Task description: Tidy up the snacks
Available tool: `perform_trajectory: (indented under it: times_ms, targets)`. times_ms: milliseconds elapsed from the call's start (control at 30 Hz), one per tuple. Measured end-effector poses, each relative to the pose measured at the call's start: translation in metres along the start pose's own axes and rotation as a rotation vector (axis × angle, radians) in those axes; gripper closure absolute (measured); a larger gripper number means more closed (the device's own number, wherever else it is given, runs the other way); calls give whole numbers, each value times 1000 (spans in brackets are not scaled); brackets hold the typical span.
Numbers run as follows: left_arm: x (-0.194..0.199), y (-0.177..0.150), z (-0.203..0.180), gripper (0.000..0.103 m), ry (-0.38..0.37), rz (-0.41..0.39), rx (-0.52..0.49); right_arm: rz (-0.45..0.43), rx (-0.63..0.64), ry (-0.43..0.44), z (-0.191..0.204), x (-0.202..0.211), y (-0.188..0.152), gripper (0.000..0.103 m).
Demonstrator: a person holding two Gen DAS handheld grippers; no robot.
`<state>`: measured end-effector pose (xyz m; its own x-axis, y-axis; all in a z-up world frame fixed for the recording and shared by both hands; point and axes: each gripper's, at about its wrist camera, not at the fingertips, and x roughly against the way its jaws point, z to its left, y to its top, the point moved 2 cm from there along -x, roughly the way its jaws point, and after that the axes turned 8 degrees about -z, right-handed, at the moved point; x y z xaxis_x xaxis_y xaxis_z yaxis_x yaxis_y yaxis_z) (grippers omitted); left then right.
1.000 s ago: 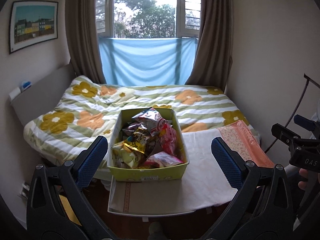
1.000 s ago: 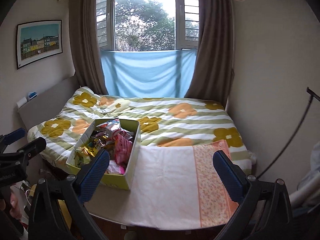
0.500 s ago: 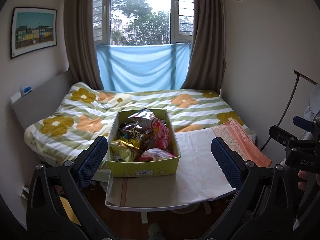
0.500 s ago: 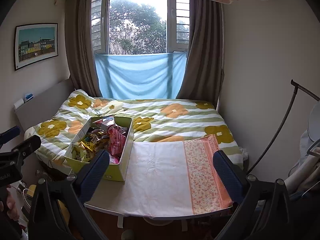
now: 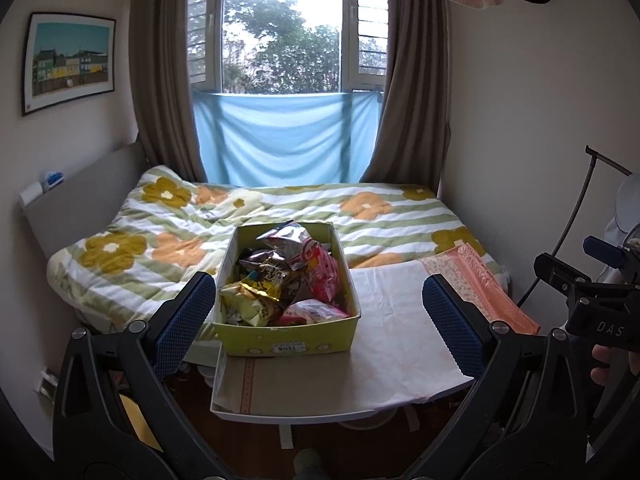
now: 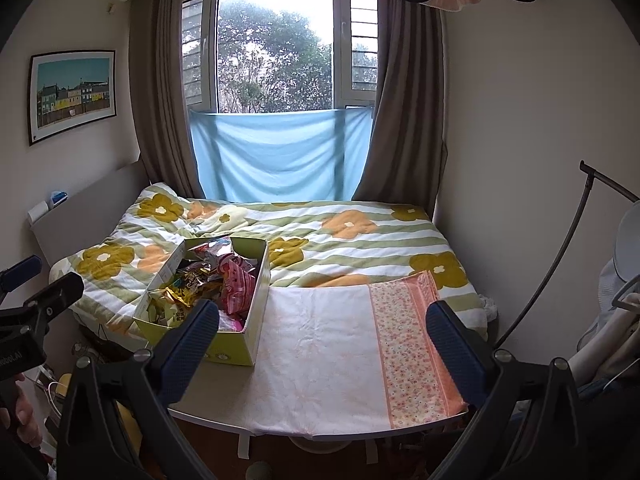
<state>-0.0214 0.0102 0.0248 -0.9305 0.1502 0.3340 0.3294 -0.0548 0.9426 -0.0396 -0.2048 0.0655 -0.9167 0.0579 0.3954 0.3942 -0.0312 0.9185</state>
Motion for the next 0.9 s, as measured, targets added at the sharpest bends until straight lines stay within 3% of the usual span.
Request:
perform_trajectory:
  times_ms: [900]
  targets:
    - [-3, 6, 0, 0, 6, 3, -3, 0, -10, -7, -8, -6, 1, 0]
